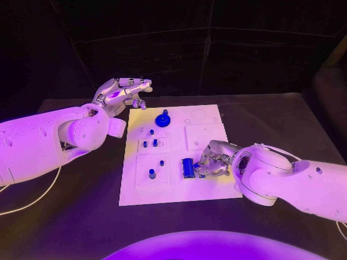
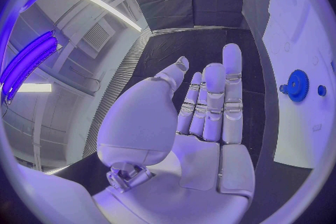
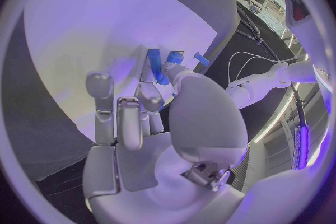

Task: Assemble the parts on the task board

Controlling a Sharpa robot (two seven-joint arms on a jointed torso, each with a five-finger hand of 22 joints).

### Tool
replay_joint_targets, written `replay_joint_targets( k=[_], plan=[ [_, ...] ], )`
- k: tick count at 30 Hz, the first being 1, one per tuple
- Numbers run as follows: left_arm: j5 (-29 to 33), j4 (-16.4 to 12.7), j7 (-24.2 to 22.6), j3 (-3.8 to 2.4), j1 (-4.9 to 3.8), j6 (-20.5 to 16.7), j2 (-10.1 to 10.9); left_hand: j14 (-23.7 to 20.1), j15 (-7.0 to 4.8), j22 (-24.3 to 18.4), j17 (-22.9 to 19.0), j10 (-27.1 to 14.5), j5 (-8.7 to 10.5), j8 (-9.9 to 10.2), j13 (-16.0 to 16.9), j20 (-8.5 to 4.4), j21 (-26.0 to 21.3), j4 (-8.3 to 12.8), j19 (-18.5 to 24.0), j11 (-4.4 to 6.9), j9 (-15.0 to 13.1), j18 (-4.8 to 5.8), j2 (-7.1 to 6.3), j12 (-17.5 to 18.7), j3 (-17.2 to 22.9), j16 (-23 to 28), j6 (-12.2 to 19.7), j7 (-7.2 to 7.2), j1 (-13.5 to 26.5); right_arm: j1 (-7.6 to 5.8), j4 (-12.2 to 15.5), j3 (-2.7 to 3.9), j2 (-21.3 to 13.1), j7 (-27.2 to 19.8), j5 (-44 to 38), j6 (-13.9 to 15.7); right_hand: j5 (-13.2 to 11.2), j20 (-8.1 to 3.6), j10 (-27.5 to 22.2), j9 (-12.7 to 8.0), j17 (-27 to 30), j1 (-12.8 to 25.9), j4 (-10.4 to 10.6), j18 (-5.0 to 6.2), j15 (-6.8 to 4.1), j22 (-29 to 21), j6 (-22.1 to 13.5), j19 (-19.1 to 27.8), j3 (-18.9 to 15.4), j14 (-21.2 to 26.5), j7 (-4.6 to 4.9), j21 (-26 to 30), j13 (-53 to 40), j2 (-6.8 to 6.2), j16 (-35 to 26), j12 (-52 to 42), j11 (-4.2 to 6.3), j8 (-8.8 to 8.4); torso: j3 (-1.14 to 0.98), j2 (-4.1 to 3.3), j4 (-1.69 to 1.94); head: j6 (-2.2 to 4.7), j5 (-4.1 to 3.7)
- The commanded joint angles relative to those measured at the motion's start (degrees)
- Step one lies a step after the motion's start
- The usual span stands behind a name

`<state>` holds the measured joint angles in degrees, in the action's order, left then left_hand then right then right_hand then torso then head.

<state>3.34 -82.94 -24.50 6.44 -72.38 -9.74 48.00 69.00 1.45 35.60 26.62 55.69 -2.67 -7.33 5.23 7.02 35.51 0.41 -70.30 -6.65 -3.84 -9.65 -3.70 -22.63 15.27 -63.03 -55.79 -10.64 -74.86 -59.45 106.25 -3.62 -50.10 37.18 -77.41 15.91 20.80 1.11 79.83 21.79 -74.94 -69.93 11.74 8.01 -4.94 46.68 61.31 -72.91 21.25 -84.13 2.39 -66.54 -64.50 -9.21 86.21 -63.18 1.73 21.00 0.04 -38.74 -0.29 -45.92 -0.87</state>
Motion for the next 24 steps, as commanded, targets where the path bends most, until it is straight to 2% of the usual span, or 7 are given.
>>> replay_joint_targets(
  k=[1,7,24],
  plan=[
    [0.1,-0.1,-0.3,-0.03,-0.07,0.6,0.0,-0.1,0.21,-0.1,0.0,-0.4,-0.07,0.0,-0.1,0.16,-0.3,-0.2,-0.2,-0.02,-0.1,-0.72,0.64,-0.2,-0.3,-0.4,0.2,-0.12,0.0,0.06,-0.2,-0.12,-0.3,1.9,-1.2,-0.7,0.3,0.03,0.2,0.1,-8.0,0.1,0.0,-0.32,-0.38,0.0,0.4,-0.2,-0.4,-4.5,0.02,0.0,-0.2,0.29,0.4,-0.2,0.11,0.21,0.01,0.00,0.02,-0.02,-0.04],
    [0.1,0.0,-0.3,-0.03,-0.07,0.6,0.0,-0.1,0.21,-0.1,0.0,-0.4,-0.07,0.0,-0.1,0.16,-0.3,-0.2,-0.2,-0.02,-0.1,-0.72,0.64,-0.2,-0.3,-0.4,0.2,-0.12,0.0,0.06,0.1,-0.12,-0.4,1.9,-2.0,0.4,0.3,-0.02,0.2,0.2,-8.0,0.0,-0.2,-0.32,-0.45,0.0,0.5,-0.3,-0.5,-4.5,-0.09,0.0,-0.2,0.40,0.4,-0.2,0.20,0.24,0.01,-0.03,-0.04,0.05,-0.07],
    [0.1,0.1,-0.3,-0.02,-0.07,0.7,-0.1,-0.1,0.21,-0.1,0.0,-0.4,-0.07,0.0,-0.1,0.17,-0.3,-0.2,-0.2,-0.01,-0.1,-0.72,0.66,-0.3,-0.3,-0.4,0.2,-0.11,-0.1,0.06,2.2,-0.10,-1.3,-1.5,-2.9,7.0,1.9,-0.30,0.6,0.3,-8.6,-0.9,-1.6,-0.39,-0.70,0.3,0.7,-0.6,-1.0,-4.6,-0.33,-0.1,-0.6,0.63,0.6,-0.5,0.47,0.07,0.04,-0.04,0.01,0.23,-0.32]
  ],
)
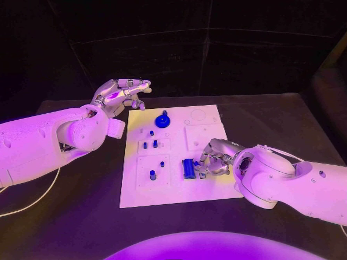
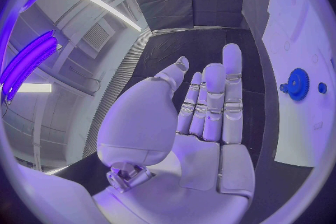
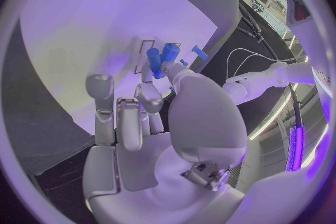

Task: Assemble the parts on the task board

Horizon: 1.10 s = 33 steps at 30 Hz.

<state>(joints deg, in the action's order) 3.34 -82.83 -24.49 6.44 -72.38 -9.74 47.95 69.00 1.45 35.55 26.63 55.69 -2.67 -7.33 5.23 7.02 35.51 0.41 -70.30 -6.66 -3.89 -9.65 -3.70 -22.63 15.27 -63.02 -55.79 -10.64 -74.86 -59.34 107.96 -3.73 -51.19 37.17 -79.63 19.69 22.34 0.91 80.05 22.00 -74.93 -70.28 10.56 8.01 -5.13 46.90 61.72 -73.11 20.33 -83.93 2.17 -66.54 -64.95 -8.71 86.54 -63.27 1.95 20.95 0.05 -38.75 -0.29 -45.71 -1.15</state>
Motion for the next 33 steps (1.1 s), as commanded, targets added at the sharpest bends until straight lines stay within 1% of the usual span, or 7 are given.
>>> replay_joint_targets(
  k=[1,5,9,18,25,29,33],
  plan=[
    [0.1,0.0,-0.3,-0.03,-0.07,0.7,0.0,-0.1,0.21,0.0,-0.1,-0.4,-0.07,0.0,-0.1,0.17,-0.3,-0.2,-0.2,-0.01,-0.1,-0.73,0.66,-0.3,-0.3,-0.4,0.2,-0.11,-0.1,-0.04,0.7,0.01,-0.4,-1.5,-0.7,3.4,0.4,-0.09,0.4,0.1,-8.6,-0.5,-0.4,-0.39,-0.51,0.1,0.3,-0.4,0.0,-4.8,-0.11,-0.1,-0.1,0.13,0.3,-0.4,0.24,0.12,0.01,-0.04,0.00,-0.02,-0.06],
    [0.1,0.0,-0.3,-0.03,-0.07,0.7,0.0,-0.1,0.21,0.0,-0.1,-0.4,-0.07,0.0,-0.1,0.17,-0.3,-0.2,-0.2,-0.01,-0.1,-0.73,0.66,-0.3,-0.3,-0.4,0.2,-0.11,-0.1,-0.05,1.3,0.01,-1.1,-1.1,-0.7,3.0,0.4,-0.09,0.4,0.1,-8.6,-0.5,-0.4,-0.39,-0.51,0.1,0.3,-0.4,0.0,-4.8,-0.11,-0.1,-0.1,0.13,0.3,-0.4,0.24,0.12,0.03,-0.04,0.01,-0.07,-0.11],
    [0.1,0.0,-0.2,-0.02,-0.07,0.7,0.0,-0.1,0.21,0.0,-0.1,-0.4,-0.07,0.0,-0.1,0.17,-0.3,-0.2,-0.2,-0.01,-0.1,-0.73,0.66,-0.3,-0.3,-0.4,0.2,-0.11,-0.1,-0.06,1.3,0.02,-1.9,-0.1,-0.7,1.5,0.5,-0.10,0.4,0.1,-8.5,-0.6,-0.4,-0.40,-0.52,0.1,0.3,-0.4,-0.1,-4.8,-0.11,-0.2,-0.1,0.15,0.3,-0.3,0.25,0.11,0.10,0.01,0.01,-0.12,-0.15],
    [0.1,-0.1,-0.2,-0.02,-0.07,0.6,0.0,-0.1,0.21,0.0,-0.1,-0.4,-0.07,0.0,-0.1,0.17,-0.3,-0.2,-0.2,-0.01,-0.1,-0.73,0.66,-0.3,-0.3,-0.4,0.2,-0.11,-0.1,-0.06,1.0,0.01,-2.7,1.6,-0.7,-1.5,0.5,-0.11,0.4,0.1,-8.6,-0.5,-0.4,-0.41,-0.52,0.2,0.3,-0.4,-0.1,-4.8,-0.08,-0.2,0.0,0.20,0.3,-0.3,0.23,0.10,0.02,0.02,0.05,-0.16,-0.15],
    [0.1,-0.1,-0.2,-0.02,-0.07,0.6,0.0,-0.1,0.21,0.0,-0.1,-0.4,-0.07,0.0,-0.1,0.17,-0.3,-0.2,-0.2,-0.01,-0.1,-0.73,0.66,-0.3,-0.3,-0.4,0.2,-0.11,-0.1,-0.07,0.1,0.01,-2.0,1.9,-0.4,-2.0,0.5,-0.12,0.4,0.1,-8.6,-0.3,-0.4,-0.41,-0.52,0.2,0.4,-0.4,-0.2,-4.8,-0.06,-0.2,0.0,0.24,0.3,-0.3,0.21,0.08,0.04,-0.02,0.01,-0.09,-0.12],
    [0.1,-0.1,-0.2,-0.02,-0.07,0.7,0.0,-0.1,0.21,0.0,-0.1,-0.4,-0.07,0.0,-0.1,0.17,-0.3,-0.2,-0.2,-0.01,-0.1,-0.73,0.66,-0.3,-0.3,-0.4,0.2,-0.11,-0.1,-0.07,-0.8,0.01,-1.2,2.1,-0.1,-2.5,0.2,-0.13,0.4,0.2,-8.6,0.0,-0.3,-0.43,-0.50,0.2,0.4,-0.5,-0.5,-4.8,-0.02,-0.1,0.0,0.31,0.3,-0.2,0.17,0.01,0.03,-0.07,0.14,-0.05,-0.14],
    [0.1,-0.1,-0.2,-0.02,-0.07,0.7,0.0,-0.1,0.21,0.0,-0.1,-0.4,-0.07,0.0,-0.1,0.17,-0.3,-0.2,-0.2,-0.01,-0.1,-0.73,0.66,-0.3,-0.3,-0.4,0.2,-0.11,-0.1,-0.07,-1.6,0.01,-0.6,2.3,0.4,-3.3,-0.3,-0.12,0.4,0.2,-8.5,0.5,-0.1,-0.43,-0.47,0.1,0.4,-0.5,-0.9,-4.8,0.01,-0.1,0.0,0.41,0.3,-0.2,0.14,-0.11,0.05,-0.04,0.05,-0.13,-0.04]
  ],
)
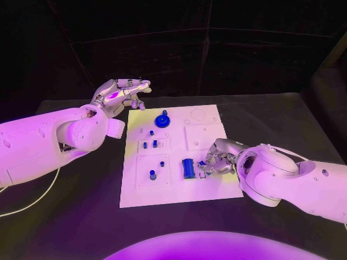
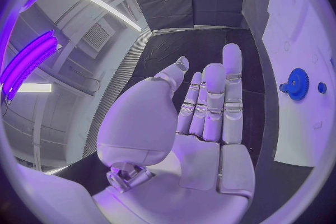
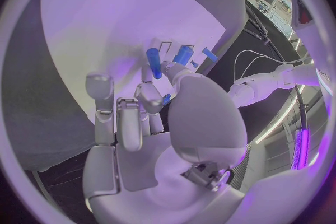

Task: Assemble the parts on the task board

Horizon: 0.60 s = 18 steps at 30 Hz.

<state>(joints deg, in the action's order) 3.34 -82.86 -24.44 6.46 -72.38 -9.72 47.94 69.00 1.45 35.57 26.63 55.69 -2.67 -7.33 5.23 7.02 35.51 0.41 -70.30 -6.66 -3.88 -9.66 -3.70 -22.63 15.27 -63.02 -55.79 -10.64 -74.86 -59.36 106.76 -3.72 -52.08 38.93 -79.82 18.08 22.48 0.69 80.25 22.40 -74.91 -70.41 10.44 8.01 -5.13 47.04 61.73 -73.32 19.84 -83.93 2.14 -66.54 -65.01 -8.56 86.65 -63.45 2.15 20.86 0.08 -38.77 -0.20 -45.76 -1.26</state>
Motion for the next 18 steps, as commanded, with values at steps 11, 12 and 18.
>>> replay_joint_targets(
  k=[11,12,18],
  plan=[
    [0.1,-0.1,-0.2,-0.04,-0.07,0.7,0.0,-0.1,0.21,-0.1,-0.1,-0.4,-0.07,0.0,-0.1,0.17,-0.3,-0.2,-0.2,-0.01,-0.1,-0.72,0.66,-0.3,-0.3,-0.4,0.2,-0.11,-0.1,-0.05,-1.0,0.00,1.0,0.7,0.8,-2.8,-0.9,0.14,0.4,-0.2,-8.6,2.2,0.9,-0.45,-0.40,-0.1,0.6,-0.3,-1.7,-4.8,0.13,0.0,0.0,0.41,0.2,0.0,-0.14,-0.29,-0.04,0.00,-0.03,-0.25,0.07],
    [0.1,0.0,-0.2,-0.04,-0.07,0.7,0.0,-0.1,0.21,-0.1,-0.1,-0.4,-0.07,0.0,-0.1,0.17,-0.3,-0.2,-0.2,-0.01,-0.1,-0.72,0.66,-0.3,-0.3,-0.4,0.2,-0.11,-0.1,-0.05,-1.0,0.00,1.0,0.7,0.8,-2.9,-0.9,0.15,0.4,-0.2,-8.6,2.4,1.1,-0.45,-0.38,0.0,0.6,-0.3,-1.9,-4.8,0.14,0.0,-0.1,0.42,0.2,0.0,-0.15,-0.33,-0.04,0.00,-0.03,-0.25,0.07],
    [0.1,0.0,-0.1,-0.04,-0.07,0.8,-0.1,-0.1,0.20,-0.1,-0.1,-0.5,-0.08,-0.1,-0.1,0.17,-0.4,-0.1,-0.3,0.00,-0.1,-0.73,0.68,-0.4,-0.4,-0.4,0.2,-0.11,-0.2,-0.05,-0.7,0.00,1.1,0.8,0.8,-3.3,0.2,0.22,0.5,-0.2,-8.6,4.3,2.2,-0.46,-0.32,-0.1,0.9,-0.4,-4.6,-4.8,0.22,0.1,-0.2,0.28,0.2,-0.1,-0.22,-0.60,-0.05,-0.03,-0.04,-0.36,0.20]
  ],
)
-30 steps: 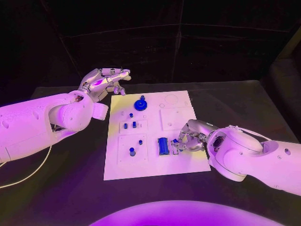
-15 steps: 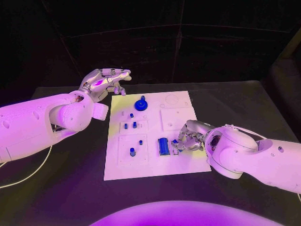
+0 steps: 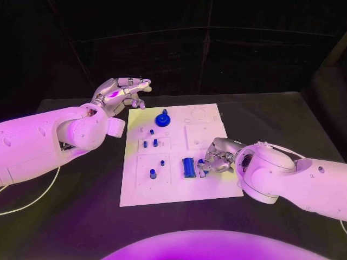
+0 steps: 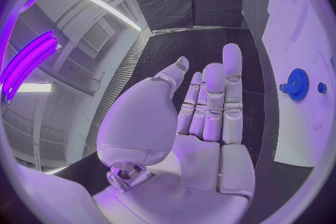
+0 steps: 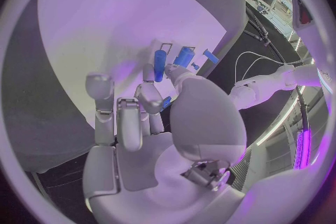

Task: Assemble the parts on the task board

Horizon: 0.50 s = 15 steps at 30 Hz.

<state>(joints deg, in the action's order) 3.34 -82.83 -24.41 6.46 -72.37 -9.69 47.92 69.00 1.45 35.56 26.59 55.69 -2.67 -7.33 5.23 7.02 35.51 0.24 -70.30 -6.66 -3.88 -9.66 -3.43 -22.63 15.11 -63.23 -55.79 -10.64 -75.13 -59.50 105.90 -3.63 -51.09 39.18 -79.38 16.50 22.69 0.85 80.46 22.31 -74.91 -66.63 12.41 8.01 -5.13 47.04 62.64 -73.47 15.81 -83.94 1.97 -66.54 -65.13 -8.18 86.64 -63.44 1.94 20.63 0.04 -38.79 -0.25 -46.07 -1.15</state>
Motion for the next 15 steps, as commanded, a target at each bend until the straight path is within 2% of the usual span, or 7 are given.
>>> replay_joint_targets(
  k=[1,15],
  plan=[
    [0.1,0.0,-0.1,-0.04,-0.07,0.7,0.0,-0.1,0.20,-0.1,-0.1,-0.5,-0.08,-0.1,-0.1,0.17,-0.4,0.0,-0.3,0.00,-0.1,-0.73,0.41,-0.4,-0.2,-0.2,0.2,-0.11,0.1,0.08,0.2,-0.09,0.0,0.6,0.4,-1.8,0.0,0.06,0.3,-0.1,-8.6,0.6,0.3,-0.46,-0.32,-0.1,0.0,-0.3,-0.8,-4.8,0.39,0.1,-0.1,-0.06,0.2,-0.1,-0.02,-0.40,-0.01,-0.01,-0.01,-0.04,0.08],
    [0.1,0.2,-0.1,-0.03,-0.07,0.8,-0.1,-0.1,0.20,-0.1,-0.1,-0.5,-0.08,-0.1,-0.1,0.17,-0.4,0.0,-0.3,0.00,-0.1,-0.73,0.41,-0.4,-0.2,-0.2,0.2,-0.11,0.1,0.08,1.3,-0.09,-0.5,1.1,0.4,-2.5,0.5,0.06,0.3,0.0,-8.7,0.9,0.7,-0.46,-0.32,-0.1,0.1,-0.3,-2.1,-4.8,0.37,0.2,-0.2,0.34,0.2,-0.1,-0.02,-0.57,-0.01,0.02,-0.01,-0.08,-0.05]
  ],
)
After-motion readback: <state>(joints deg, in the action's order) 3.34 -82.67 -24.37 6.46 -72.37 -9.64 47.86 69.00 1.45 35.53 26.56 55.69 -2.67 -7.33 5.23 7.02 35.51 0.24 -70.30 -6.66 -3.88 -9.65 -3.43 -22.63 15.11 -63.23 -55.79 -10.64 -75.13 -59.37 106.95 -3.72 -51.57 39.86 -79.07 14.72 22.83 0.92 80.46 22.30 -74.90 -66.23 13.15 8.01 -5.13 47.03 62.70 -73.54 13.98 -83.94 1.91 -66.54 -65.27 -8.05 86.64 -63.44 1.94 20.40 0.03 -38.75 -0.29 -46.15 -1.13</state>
